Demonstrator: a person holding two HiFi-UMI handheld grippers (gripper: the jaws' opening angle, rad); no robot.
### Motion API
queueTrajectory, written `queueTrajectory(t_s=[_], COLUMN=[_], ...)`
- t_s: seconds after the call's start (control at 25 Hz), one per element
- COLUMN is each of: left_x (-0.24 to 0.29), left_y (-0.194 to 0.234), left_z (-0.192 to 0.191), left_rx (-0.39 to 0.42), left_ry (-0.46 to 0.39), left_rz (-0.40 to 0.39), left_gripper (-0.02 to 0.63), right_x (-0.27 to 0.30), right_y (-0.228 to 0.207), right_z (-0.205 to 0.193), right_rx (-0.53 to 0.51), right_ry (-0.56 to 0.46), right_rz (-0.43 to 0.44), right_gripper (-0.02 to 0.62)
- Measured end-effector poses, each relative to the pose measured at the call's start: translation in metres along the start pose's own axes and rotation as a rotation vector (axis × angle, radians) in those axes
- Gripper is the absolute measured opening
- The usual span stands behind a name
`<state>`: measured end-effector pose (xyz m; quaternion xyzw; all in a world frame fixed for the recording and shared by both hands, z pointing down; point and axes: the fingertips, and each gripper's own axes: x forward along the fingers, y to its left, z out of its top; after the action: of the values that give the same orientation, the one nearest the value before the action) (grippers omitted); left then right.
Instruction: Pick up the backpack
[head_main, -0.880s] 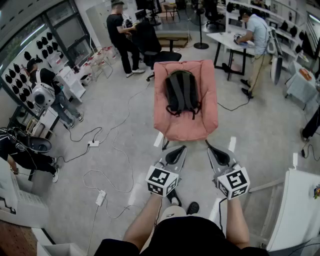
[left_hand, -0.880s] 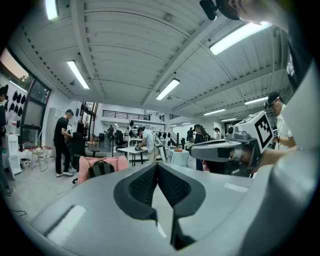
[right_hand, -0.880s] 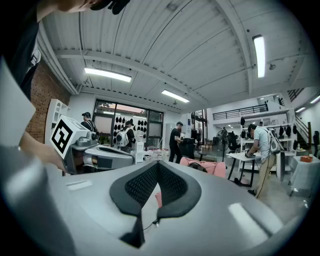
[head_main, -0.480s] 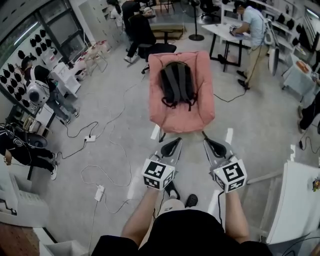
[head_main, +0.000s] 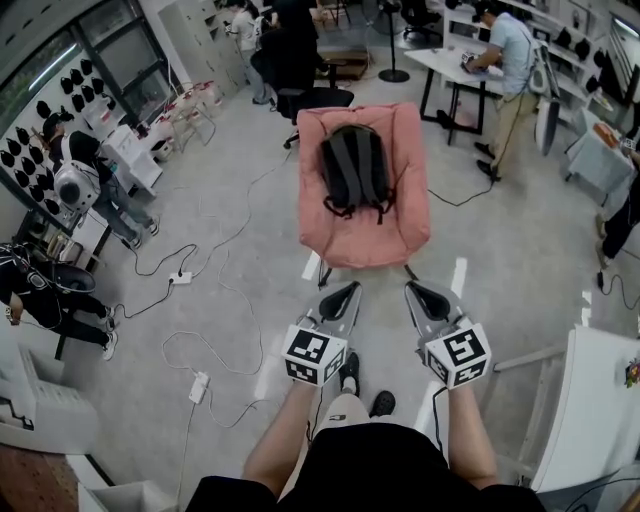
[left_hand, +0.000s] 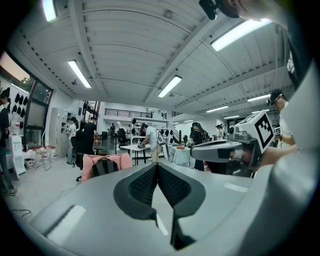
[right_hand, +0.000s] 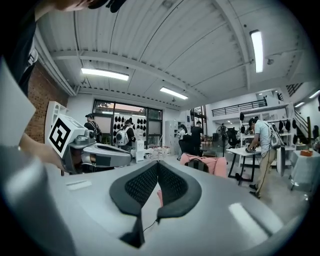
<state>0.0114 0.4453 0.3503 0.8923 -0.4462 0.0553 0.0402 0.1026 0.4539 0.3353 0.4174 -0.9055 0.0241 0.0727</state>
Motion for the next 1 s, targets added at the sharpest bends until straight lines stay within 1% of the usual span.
queueTrajectory(t_s=[0.32, 0.6, 0.8, 1.0], left_x=[0.011, 0.046, 0.078, 0.112], left_y=[0.019, 0.061, 0.104, 0.150], left_z=[-0.007, -0.006, -0.004, 0.008], left_rx=[-0.013, -0.032, -0.033, -0.031], left_ry=[0.003, 0.010, 0.014, 0.003], left_rz=[0.004, -0.001, -0.001, 0.003], left_gripper=[0.011, 0.045, 0.080, 0.117], right_x=[0.019, 0.068, 0.117, 0.166], right_y=[-0.007, -0.028, -0.048, -0.073], right_z=[-0.004, 0.002, 0.006, 0.018], right_rx=[-0.002, -0.010, -0.012, -0.015], right_ry=[0.011, 0.028, 0.039, 0.049], right_rz=[0.001, 0.011, 0.011, 0.004], right_gripper=[0.012, 0.016, 0.074, 0.119])
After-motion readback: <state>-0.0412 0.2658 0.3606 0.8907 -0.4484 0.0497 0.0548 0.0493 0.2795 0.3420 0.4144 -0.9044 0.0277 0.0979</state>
